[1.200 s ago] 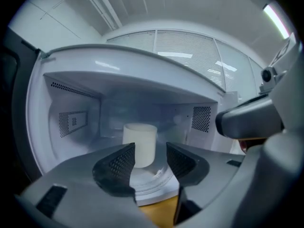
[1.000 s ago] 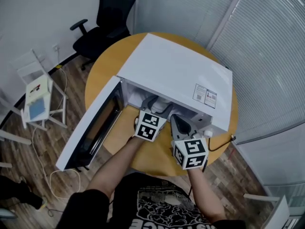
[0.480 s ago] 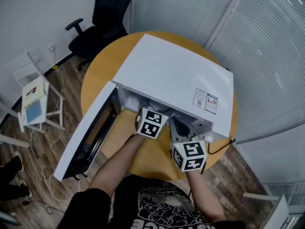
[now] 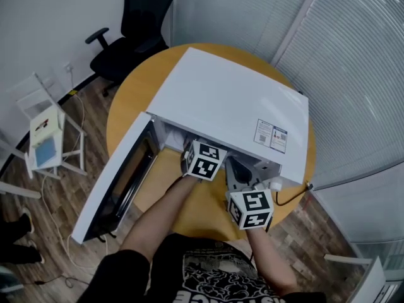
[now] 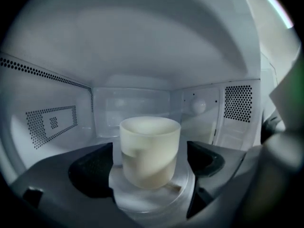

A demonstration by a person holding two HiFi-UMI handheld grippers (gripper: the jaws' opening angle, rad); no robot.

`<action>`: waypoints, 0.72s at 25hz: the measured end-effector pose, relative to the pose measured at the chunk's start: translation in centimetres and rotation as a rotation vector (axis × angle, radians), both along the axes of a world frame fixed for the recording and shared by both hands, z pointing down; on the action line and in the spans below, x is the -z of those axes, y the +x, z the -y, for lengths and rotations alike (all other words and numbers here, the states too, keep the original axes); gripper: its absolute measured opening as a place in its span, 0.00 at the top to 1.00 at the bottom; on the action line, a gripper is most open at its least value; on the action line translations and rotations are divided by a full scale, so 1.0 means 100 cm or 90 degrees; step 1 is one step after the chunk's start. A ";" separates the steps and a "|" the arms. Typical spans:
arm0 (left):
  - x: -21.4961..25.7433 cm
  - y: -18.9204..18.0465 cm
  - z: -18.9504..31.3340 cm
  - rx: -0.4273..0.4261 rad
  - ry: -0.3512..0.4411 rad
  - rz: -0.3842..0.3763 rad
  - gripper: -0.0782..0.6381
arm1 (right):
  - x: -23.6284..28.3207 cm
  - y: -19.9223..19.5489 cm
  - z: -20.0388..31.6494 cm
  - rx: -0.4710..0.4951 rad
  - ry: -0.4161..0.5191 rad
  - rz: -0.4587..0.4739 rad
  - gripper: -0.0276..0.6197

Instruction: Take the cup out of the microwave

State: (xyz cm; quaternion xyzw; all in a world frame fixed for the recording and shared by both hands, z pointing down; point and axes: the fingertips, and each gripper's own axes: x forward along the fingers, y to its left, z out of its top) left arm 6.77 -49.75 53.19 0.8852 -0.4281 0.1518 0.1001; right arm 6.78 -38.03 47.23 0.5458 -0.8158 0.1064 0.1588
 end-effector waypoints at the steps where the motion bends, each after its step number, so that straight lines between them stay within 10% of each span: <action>1: -0.001 0.000 0.001 0.006 0.000 0.003 0.22 | -0.001 0.000 0.000 0.000 -0.001 -0.001 0.93; 18: -0.004 -0.002 0.011 0.023 0.009 0.037 0.32 | -0.002 0.004 -0.003 -0.006 -0.009 -0.012 0.93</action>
